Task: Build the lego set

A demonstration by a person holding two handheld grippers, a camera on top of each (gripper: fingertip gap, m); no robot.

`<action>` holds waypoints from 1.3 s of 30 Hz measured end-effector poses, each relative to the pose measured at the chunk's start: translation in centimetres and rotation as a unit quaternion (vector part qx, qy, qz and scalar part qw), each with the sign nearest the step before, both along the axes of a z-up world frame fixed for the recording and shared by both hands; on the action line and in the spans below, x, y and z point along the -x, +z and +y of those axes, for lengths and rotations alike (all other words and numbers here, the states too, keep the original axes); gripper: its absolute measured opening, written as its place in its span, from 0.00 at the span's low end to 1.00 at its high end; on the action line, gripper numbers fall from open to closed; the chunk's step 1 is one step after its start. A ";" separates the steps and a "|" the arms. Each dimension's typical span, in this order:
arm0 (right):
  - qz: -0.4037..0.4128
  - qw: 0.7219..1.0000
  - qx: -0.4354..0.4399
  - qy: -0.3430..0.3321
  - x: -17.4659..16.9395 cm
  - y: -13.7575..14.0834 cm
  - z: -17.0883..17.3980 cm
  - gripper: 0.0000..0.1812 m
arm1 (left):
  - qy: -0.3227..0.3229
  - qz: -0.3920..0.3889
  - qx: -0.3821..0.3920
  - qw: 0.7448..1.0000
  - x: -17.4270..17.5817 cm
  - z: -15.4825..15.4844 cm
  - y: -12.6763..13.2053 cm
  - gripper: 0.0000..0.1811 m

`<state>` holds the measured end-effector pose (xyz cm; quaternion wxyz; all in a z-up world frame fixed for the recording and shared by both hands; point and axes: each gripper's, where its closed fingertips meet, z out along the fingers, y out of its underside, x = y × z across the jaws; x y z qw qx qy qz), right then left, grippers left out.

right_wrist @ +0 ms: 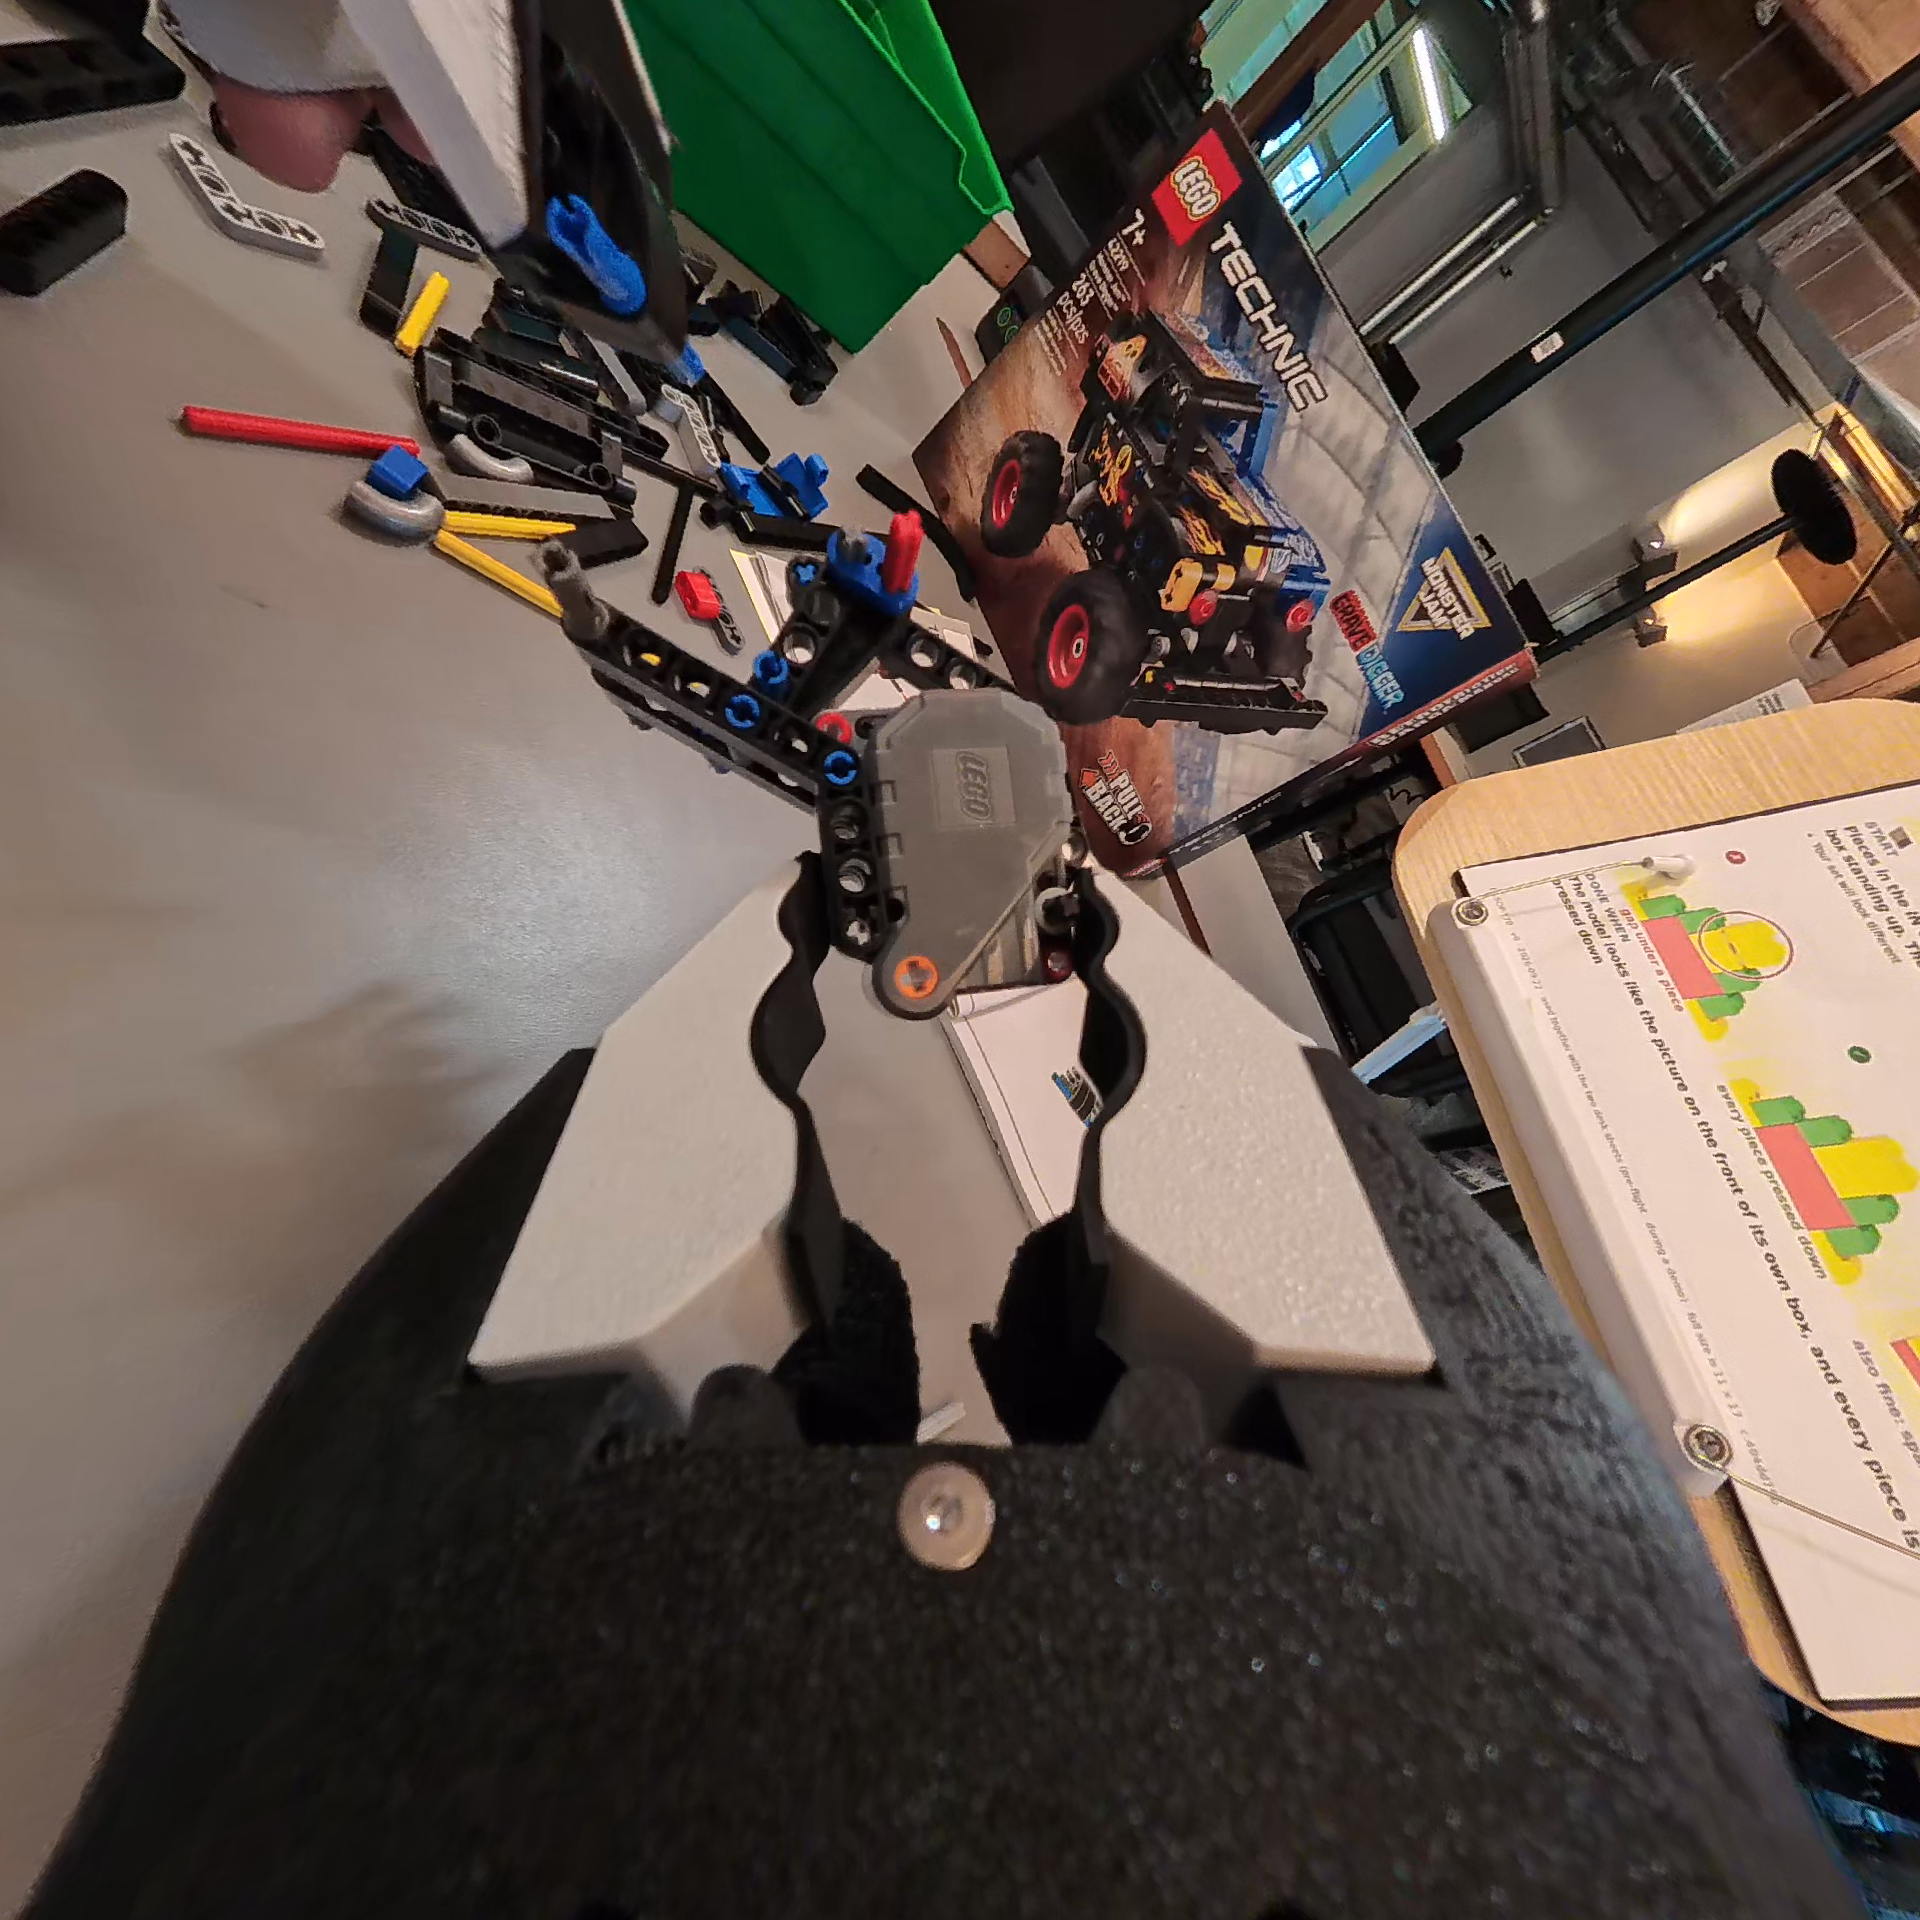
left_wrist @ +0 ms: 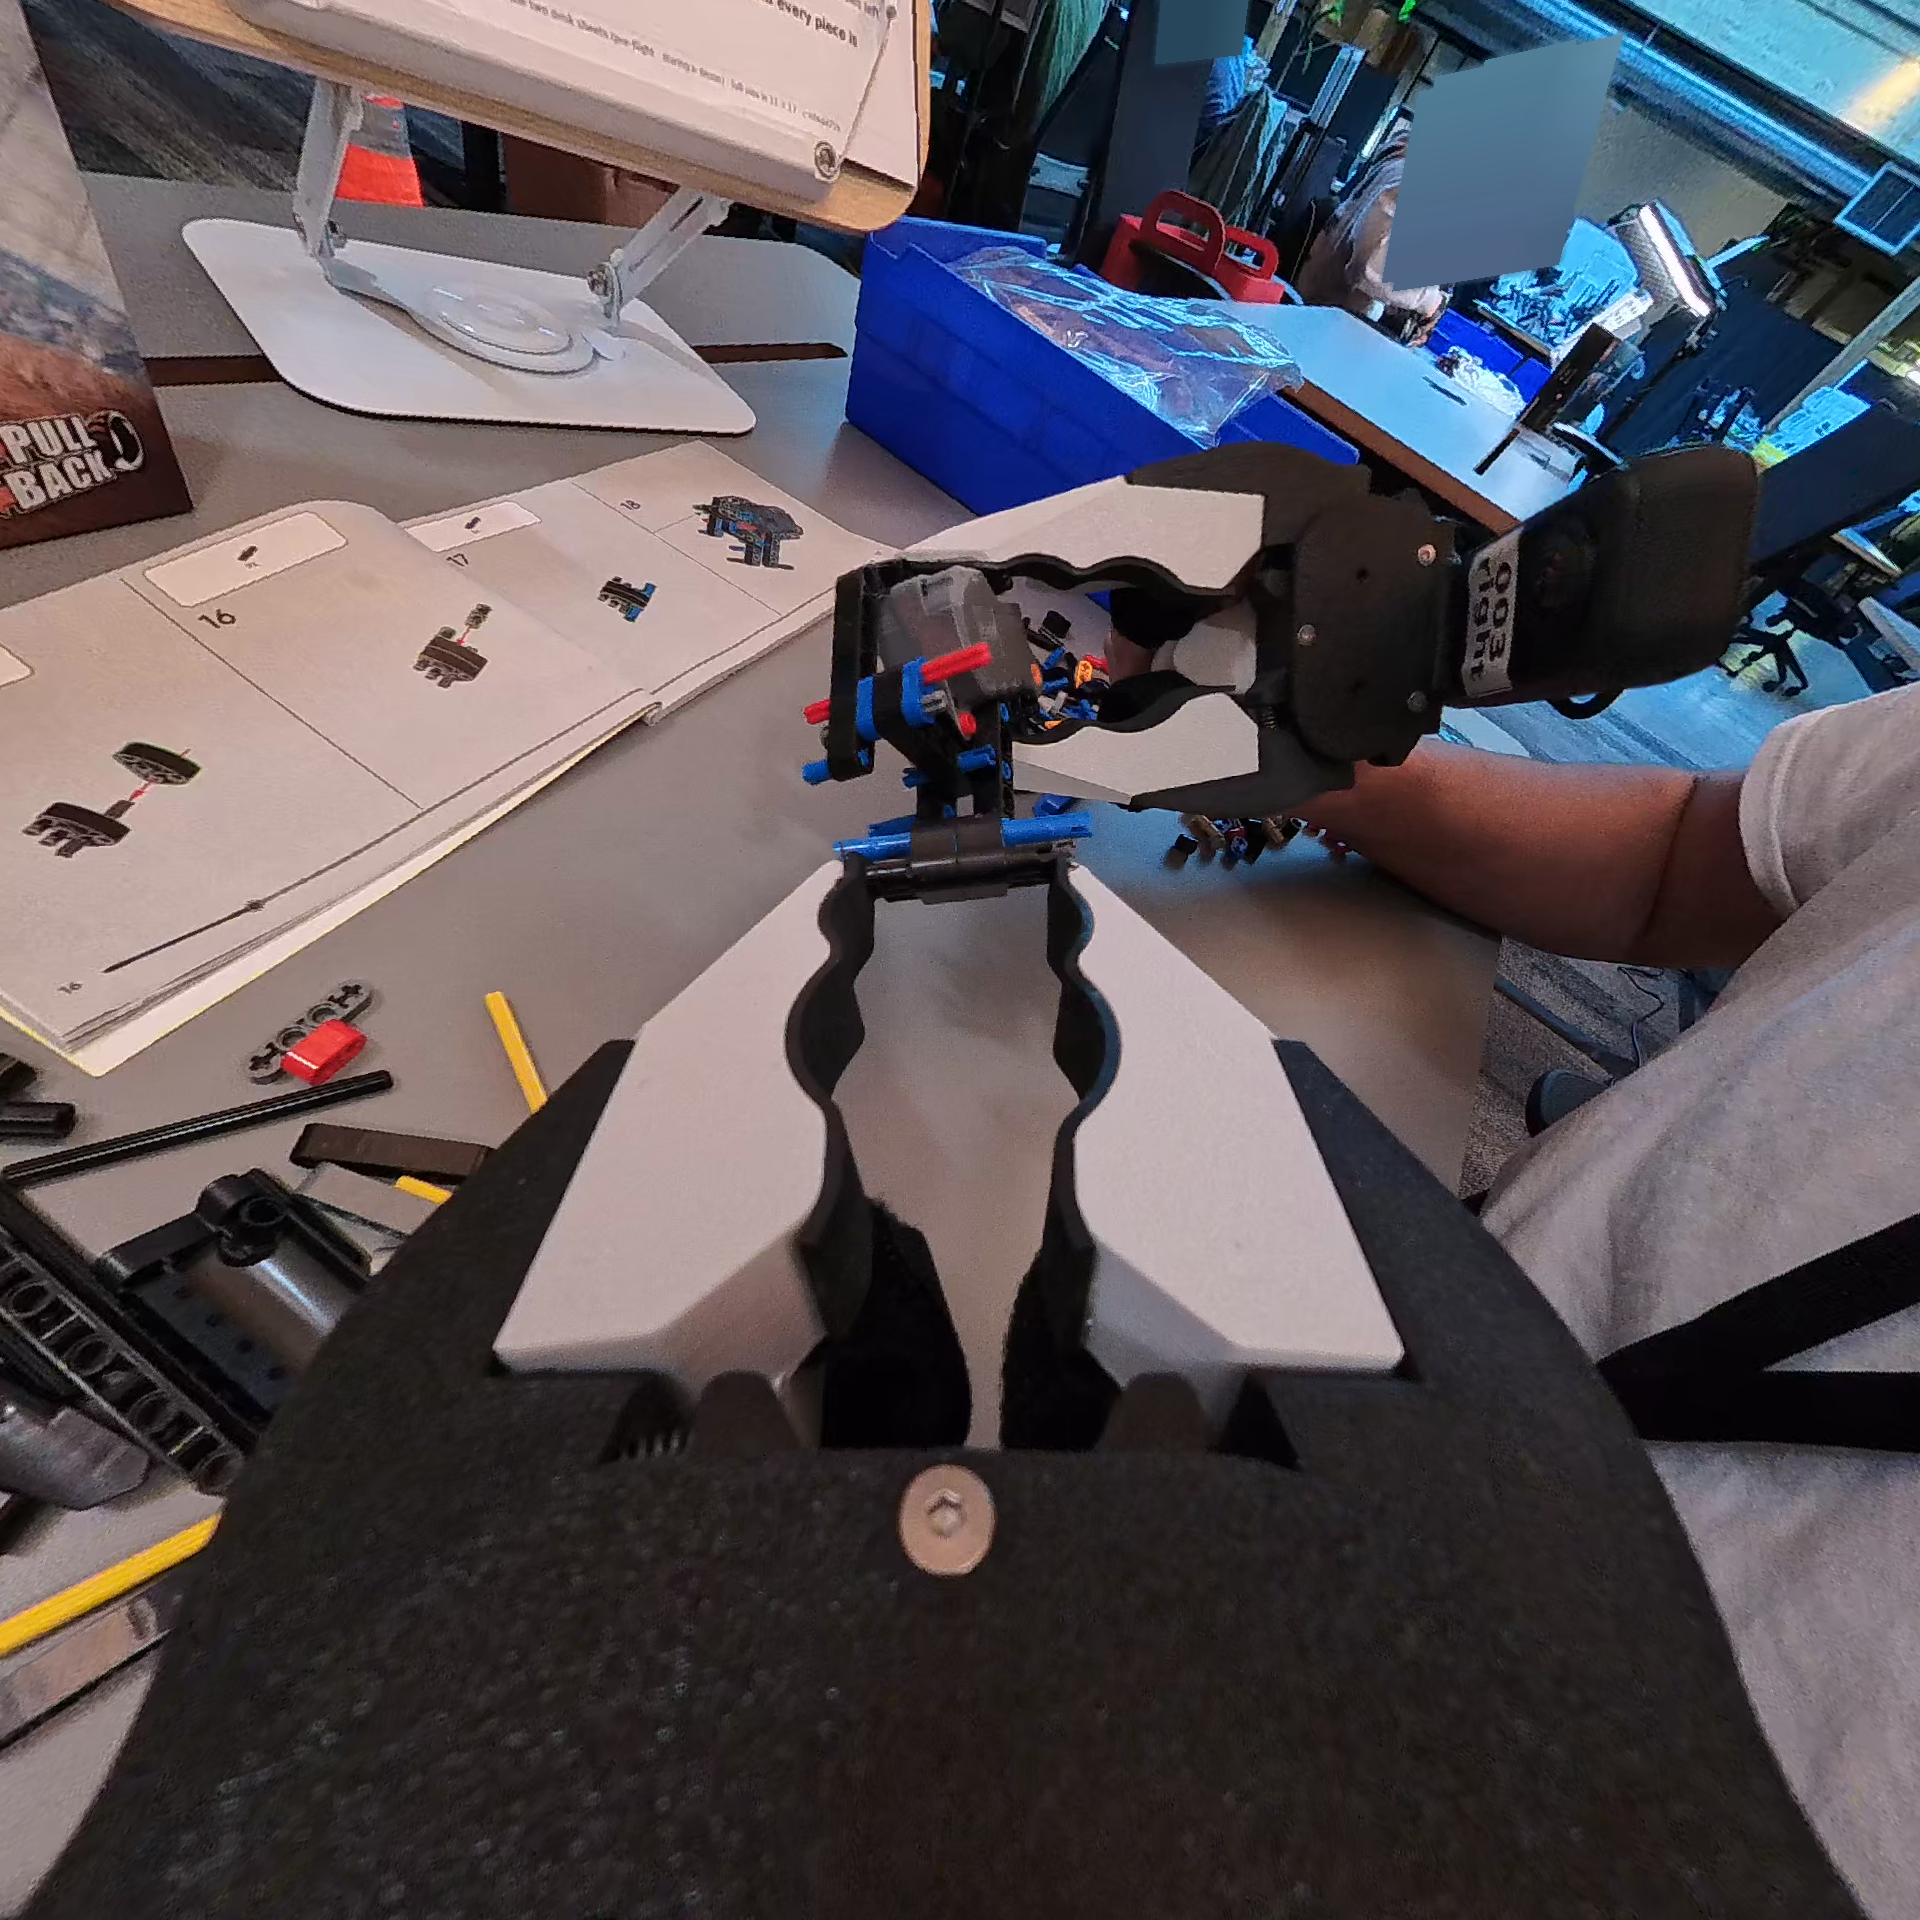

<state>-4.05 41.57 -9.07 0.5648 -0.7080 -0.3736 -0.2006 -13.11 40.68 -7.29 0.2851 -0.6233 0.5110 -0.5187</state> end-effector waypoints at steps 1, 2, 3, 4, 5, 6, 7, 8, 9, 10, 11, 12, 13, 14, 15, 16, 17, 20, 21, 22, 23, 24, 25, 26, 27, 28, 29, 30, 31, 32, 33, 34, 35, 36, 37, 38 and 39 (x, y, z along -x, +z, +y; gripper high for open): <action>-0.002 1.000 -0.002 0.001 0.0 0.0 0.0 0.26 | 0.000 0.000 0.000 1.000 0.0 0.0 0.0 0.17; -0.004 1.000 -0.003 0.002 0.1 0.1 0.0 0.26 | 0.000 0.000 0.001 1.000 0.0 0.1 0.0 0.17; -0.006 1.000 -0.005 0.004 0.1 0.1 -0.1 0.26 | -0.001 -0.001 0.001 1.000 0.0 0.1 0.1 0.17; -0.009 1.000 -0.008 0.006 0.2 0.2 -0.1 0.25 | -0.003 -0.001 0.002 1.000 0.0 0.0 0.1 0.17; -0.014 1.000 -0.010 0.009 0.3 0.2 -0.2 0.26 | -0.007 -0.001 0.004 1.000 0.0 -0.1 0.1 0.17; -0.022 1.000 -0.014 0.012 0.4 0.2 -0.2 0.26 | -0.018 -0.003 0.013 1.000 0.1 -0.4 0.2 0.17; -0.031 0.999 -0.016 0.012 0.4 0.2 -0.2 0.26 | -0.032 -0.009 0.030 0.999 0.2 -0.8 0.6 0.17; -0.041 0.999 -0.018 0.011 0.4 0.2 -0.2 0.25 | -0.042 -0.020 0.050 0.998 0.3 -1.0 1.0 0.17; -0.049 0.999 -0.021 0.012 0.4 0.2 -0.3 0.26 | -0.046 -0.030 0.065 0.996 0.5 -1.0 1.5 0.17; -0.055 0.998 -0.023 0.014 0.5 0.2 -0.3 0.25 | -0.046 -0.035 0.075 0.996 0.6 -0.9 1.7 0.17; -0.058 0.998 -0.024 0.017 0.7 0.2 -0.4 0.25 | -0.044 -0.035 0.078 0.995 0.7 -0.6 1.8 0.17; -0.059 0.998 -0.026 0.021 0.8 0.2 -0.5 0.25 | -0.040 -0.033 0.075 0.996 0.8 -0.3 1.8 0.17; -0.059 0.998 -0.026 0.024 0.9 0.3 -0.5 0.25 | -0.036 -0.029 0.070 0.996 0.9 0.0 1.7 0.17; -0.059 0.998 -0.026 0.026 1.0 0.2 -0.5 0.25 | -0.035 -0.026 0.065 0.997 1.0 0.1 1.7 0.17; -0.061 0.997 -0.026 0.027 1.0 0.2 -0.5 0.25 | -0.037 -0.025 0.063 0.997 1.0 0.1 1.8 0.17; -0.063 0.997 -0.024 0.029 1.1 0.1 -0.5 0.26 | -0.041 -0.025 0.062 0.997 1.0 0.0 1.9 0.17; -0.066 0.997 -0.023 0.030 1.1 0.0 -0.5 0.26 | -0.046 -0.024 0.062 0.997 1.0 -0.1 2.0 0.17; -0.069 0.997 -0.022 0.029 1.1 -0.1 -0.6 0.26 | -0.056 -0.011 0.049 0.997 1.0 -0.4 2.1 0.17; -0.068 0.997 -0.022 0.029 1.1 -0.1 -0.6 0.26 | -0.059 -0.007 0.043 0.997 1.0 -0.4 2.1 0.17; -0.068 0.997 -0.024 0.030 1.2 0.0 -0.6 0.25 | -0.061 -0.005 0.039 0.997 1.0 -0.5 2.2 0.17; -0.069 0.997 -0.026 0.031 1.2 0.1 -0.6 0.25 | -0.062 -0.005 0.036 0.997 1.0 -0.5 2.3 0.17; -0.070 0.997 -0.027 0.030 1.2 0.1 -0.7 0.25 | -0.063 -0.006 0.034 0.997 1.0 -0.5 2.5 0.17; -0.070 0.997 -0.028 0.029 1.2 0.2 -0.7 0.25 | -0.063 -0.008 0.033 0.997 1.0 -0.5 2.6 0.17; -0.070 0.997 -0.029 0.029 1.2 0.2 -0.7 0.26 | -0.063 -0.010 0.033 0.997 0.9 -0.5 2.7 0.17; -0.069 0.997 -0.030 0.031 1.2 0.3 -0.7 0.25 | -0.062 -0.012 0.033 0.997 0.9 -0.5 2.7 0.17; -0.068 0.997 -0.030 0.031 1.2 0.3 -0.7 0.25 | -0.061 -0.014 0.034 0.997 0.9 -0.6 2.8 0.17; -0.068 0.997 -0.030 0.031 1.3 0.3 -0.7 0.25 | -0.061 -0.014 0.035 0.997 0.8 -0.6 2.7 0.17; -0.069 0.997 -0.032 0.032 1.3 0.3 -0.7 0.25 | -0.059 -0.014 0.035 0.998 0.8 -0.6 2.6 0.17; -0.070 0.997 -0.032 0.032 1.3 0.3 -0.7 0.25 | -0.058 -0.014 0.035 0.998 0.7 -0.5 2.5 0.17; -0.070 0.997 -0.031 0.032 1.3 0.2 -0.7 0.26 | -0.056 -0.015 0.036 0.998 0.7 -0.5 2.4 0.17; -0.071 0.997 -0.031 0.032 1.3 0.2 -0.7 0.26 | -0.054 -0.016 0.037 0.998 0.6 -0.5 2.4 0.17; -0.071 0.996 -0.031 0.032 1.3 0.2 -0.7 0.25 | -0.052 -0.017 0.037 0.998 0.6 -0.4 2.3 0.17; -0.071 0.996 -0.031 0.033 1.3 0.2 -0.7 0.25 | -0.050 -0.018 0.038 0.998 0.5 -0.4 2.3 0.17; -0.072 0.996 -0.031 0.033 1.4 0.2 -0.7 0.26 | -0.049 -0.020 0.038 0.998 0.5 -0.4 2.3 0.17; -0.072 0.996 -0.031 0.033 1.4 0.2 -0.7 0.25 | -0.048 -0.020 0.039 0.998 0.5 -0.4 2.3 0.17; -0.072 0.996 -0.031 0.033 1.4 0.2 -0.7 0.25 | -0.048 -0.021 0.041 0.998 0.5 -0.4 2.2 0.17; -0.072 0.996 -0.031 0.033 1.4 0.2 -0.7 0.25 | -0.047 -0.021 0.042 0.998 0.4 -0.5 2.2 0.17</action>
